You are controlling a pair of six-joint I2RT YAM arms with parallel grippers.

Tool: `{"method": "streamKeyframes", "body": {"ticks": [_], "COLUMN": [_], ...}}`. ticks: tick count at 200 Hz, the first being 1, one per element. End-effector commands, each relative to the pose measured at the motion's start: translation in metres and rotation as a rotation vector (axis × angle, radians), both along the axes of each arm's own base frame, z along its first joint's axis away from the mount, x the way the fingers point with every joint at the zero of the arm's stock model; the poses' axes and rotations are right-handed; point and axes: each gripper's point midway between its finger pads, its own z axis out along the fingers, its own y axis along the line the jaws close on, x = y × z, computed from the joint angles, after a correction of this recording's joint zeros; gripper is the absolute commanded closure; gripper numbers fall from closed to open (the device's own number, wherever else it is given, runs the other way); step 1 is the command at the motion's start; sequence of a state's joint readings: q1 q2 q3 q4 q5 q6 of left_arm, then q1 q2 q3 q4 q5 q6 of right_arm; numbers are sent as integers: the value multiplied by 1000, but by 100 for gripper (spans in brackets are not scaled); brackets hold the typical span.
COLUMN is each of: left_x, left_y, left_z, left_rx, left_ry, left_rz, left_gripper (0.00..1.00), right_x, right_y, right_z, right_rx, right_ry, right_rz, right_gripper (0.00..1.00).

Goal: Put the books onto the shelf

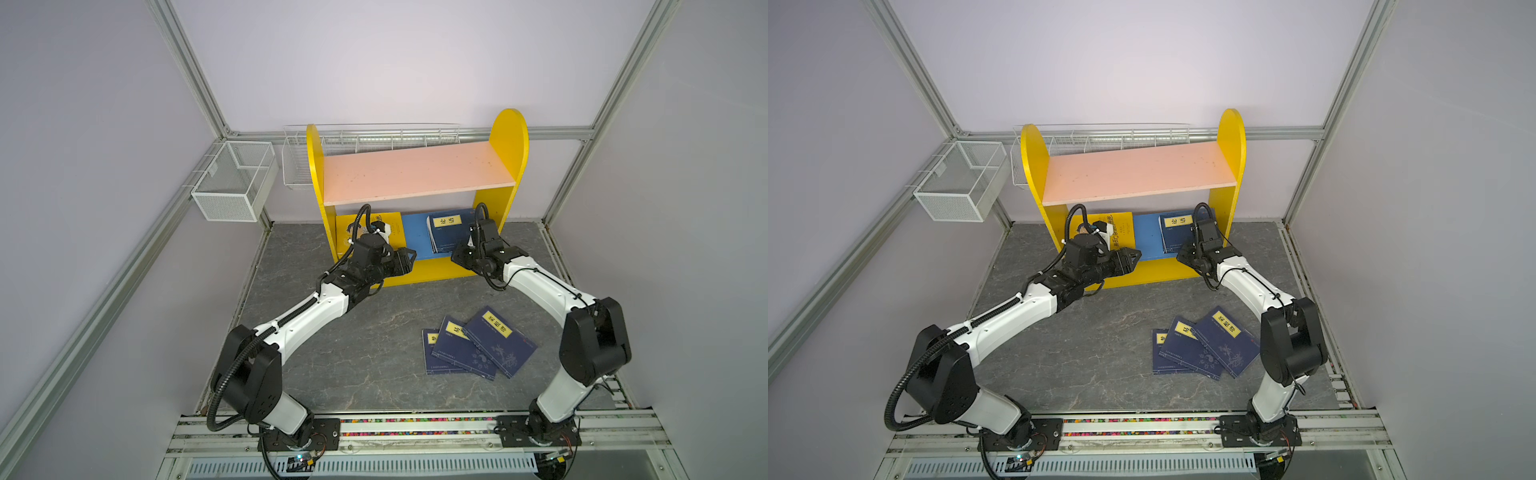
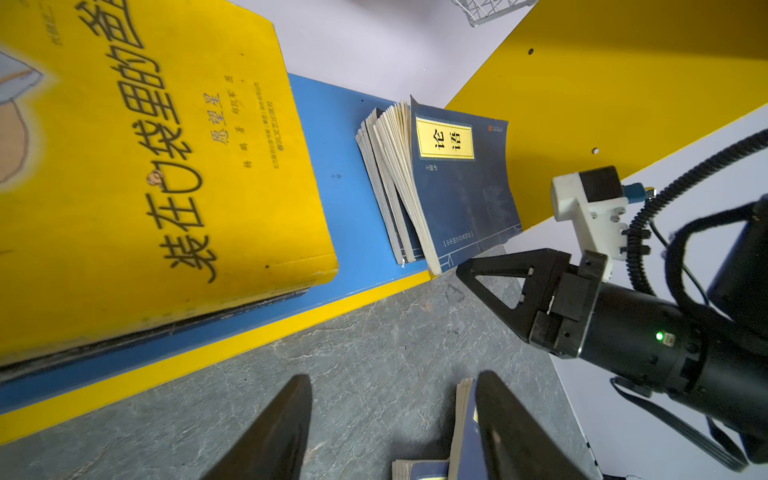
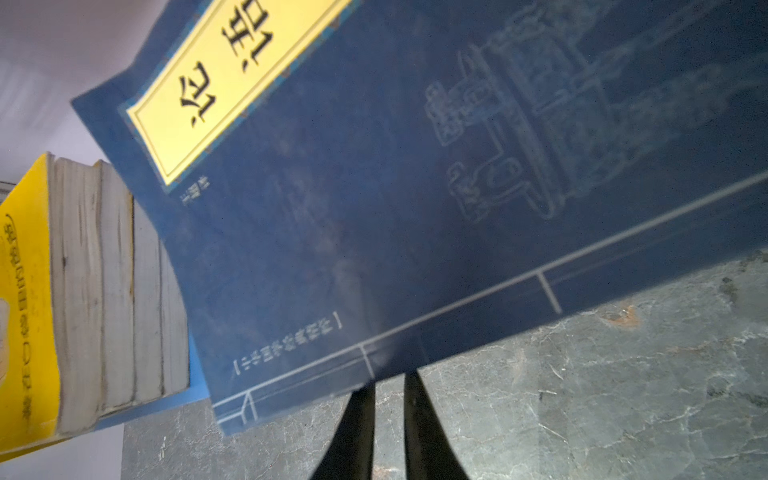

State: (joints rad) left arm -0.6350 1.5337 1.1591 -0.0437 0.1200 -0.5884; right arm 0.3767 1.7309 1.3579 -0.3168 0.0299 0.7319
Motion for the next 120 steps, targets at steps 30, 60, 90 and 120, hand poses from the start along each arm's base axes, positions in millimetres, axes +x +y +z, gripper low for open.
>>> {"method": "streamKeyframes", "body": {"ticks": [30,60,90,120], "left_x": [-3,-2,-1,0], "left_y": [2,1,0,-1], "left_z": [3,3,1,2], "left_rx": [18,17,18,17], "left_ry": [-13,-12,-7,-7], "left_rz": [-1,-4,-5,-6], "left_gripper": [36,37,37,37], "right_x": [15,15,16,18], "right_y": [1,6,10,11], "right_z": [6,6,6,8], "right_rx": [25,49,72,76], "right_ry": [-36,-37,-34,-37], "right_rz": [0,15,20,18], "right_gripper": [82,82,82,82]}}
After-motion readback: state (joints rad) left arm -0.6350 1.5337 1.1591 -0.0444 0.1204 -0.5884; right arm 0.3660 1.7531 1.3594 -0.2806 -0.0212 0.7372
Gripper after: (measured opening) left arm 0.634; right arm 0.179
